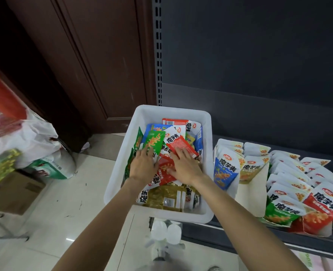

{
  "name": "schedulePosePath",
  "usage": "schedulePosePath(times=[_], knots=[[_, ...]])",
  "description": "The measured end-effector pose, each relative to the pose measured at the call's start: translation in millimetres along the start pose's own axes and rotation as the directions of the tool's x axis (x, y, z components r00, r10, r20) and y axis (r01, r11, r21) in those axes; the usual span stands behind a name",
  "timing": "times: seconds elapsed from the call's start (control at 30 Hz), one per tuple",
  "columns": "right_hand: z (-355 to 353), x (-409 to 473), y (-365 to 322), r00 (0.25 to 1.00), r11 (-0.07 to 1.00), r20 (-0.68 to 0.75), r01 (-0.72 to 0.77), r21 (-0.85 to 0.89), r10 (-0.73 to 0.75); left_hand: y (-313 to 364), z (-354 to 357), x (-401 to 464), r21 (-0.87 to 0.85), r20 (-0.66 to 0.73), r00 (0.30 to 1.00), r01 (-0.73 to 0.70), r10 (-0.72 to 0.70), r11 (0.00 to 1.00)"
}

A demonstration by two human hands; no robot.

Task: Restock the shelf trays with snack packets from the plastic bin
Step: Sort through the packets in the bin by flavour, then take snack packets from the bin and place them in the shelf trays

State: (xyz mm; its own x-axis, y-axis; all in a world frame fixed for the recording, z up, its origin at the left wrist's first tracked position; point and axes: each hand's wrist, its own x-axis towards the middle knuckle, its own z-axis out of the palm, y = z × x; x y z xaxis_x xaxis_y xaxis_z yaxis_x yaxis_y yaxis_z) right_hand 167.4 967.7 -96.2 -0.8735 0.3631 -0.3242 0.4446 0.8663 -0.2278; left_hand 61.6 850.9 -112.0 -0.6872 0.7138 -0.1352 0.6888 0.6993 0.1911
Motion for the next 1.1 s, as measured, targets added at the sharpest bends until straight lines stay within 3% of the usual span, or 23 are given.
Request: schedulePosePath(times=[0.07,0.17,0.23,0.27,0.33,0.37,0.4,0.5,0.67,0.7,0.77,0.8,0.83,0.87,0.9,0.97,1.1], knots=[[-1,-3,0,1.0,0.997,-0.024,0.009,0.075,-0.008,-2,-2,-5,-0.06,-0.035,0.999,-0.044,0.042,0.997],[-10,-14,-3,0.989,0.951,-0.145,0.03,0.308,0.016,-3,-17,-18,-0.095,-0.215,0.974,-0.09,0.068,0.991],[-17,-26,-4,0.962,0.885,-0.265,0.066,0.462,0.066,-2,-33,-30,-0.338,-0.319,0.945,-0.046,-0.068,0.94],[-20,-33,-5,0.939,0.844,-0.333,0.106,0.525,0.089,0,-41,-36,-0.551,-0.322,0.926,-0.011,-0.199,0.835],[-24,-48,-3,0.888,0.798,-0.453,0.215,0.563,0.081,5,-54,-45,-0.913,-0.111,0.91,0.065,-0.398,0.403],[-25,-55,-2,0.862,0.818,-0.506,0.266,0.511,0.035,10,-60,-50,-0.977,0.04,0.909,0.122,-0.414,0.172],[-25,-60,0,0.828,0.857,-0.56,0.312,0.41,-0.034,15,-63,-53,-0.986,0.149,0.911,0.169,-0.384,0.019],[-23,-70,6,0.707,0.919,-0.672,0.381,0.097,-0.222,32,-72,-61,-0.974,0.225,0.933,0.205,-0.281,-0.102],[-28,-83,18,0.521,0.922,-0.816,0.385,-0.036,-0.25,62,-87,-72,-0.968,0.242,0.957,0.227,-0.162,-0.103],[-30,-88,21,0.497,0.922,-0.844,0.387,0.007,-0.202,69,-89,-74,-0.976,0.215,0.967,0.211,-0.137,-0.05],[-41,-102,25,0.509,0.876,-0.856,0.367,0.314,0.093,81,-94,-78,-0.99,0.108,0.986,0.119,-0.129,0.081],[-47,-110,28,0.546,0.763,-0.786,0.363,0.535,0.291,86,-95,-79,-0.988,0.035,0.988,0.057,-0.149,0.142],[-53,-117,33,0.602,0.565,-0.659,0.378,0.733,0.452,91,-96,-80,-0.979,-0.034,0.988,-0.003,-0.151,0.202],[-57,-123,40,0.672,0.332,-0.511,0.388,0.86,0.536,96,-96,-80,-0.965,-0.08,0.99,-0.049,-0.113,0.26],[-59,-129,49,0.715,0.176,-0.408,0.379,0.908,0.568,101,-96,-81,-0.952,-0.089,0.995,-0.071,-0.046,0.299],[-62,-145,66,0.736,0.133,-0.36,0.35,0.927,0.574,114,-93,-80,-0.947,-0.043,0.992,-0.079,0.119,0.311],[-63,-187,93,0.67,0.162,-0.418,0.411,0.897,0.613,146,-84,-81,-0.917,-0.047,0.953,-0.16,0.301,0.365]])
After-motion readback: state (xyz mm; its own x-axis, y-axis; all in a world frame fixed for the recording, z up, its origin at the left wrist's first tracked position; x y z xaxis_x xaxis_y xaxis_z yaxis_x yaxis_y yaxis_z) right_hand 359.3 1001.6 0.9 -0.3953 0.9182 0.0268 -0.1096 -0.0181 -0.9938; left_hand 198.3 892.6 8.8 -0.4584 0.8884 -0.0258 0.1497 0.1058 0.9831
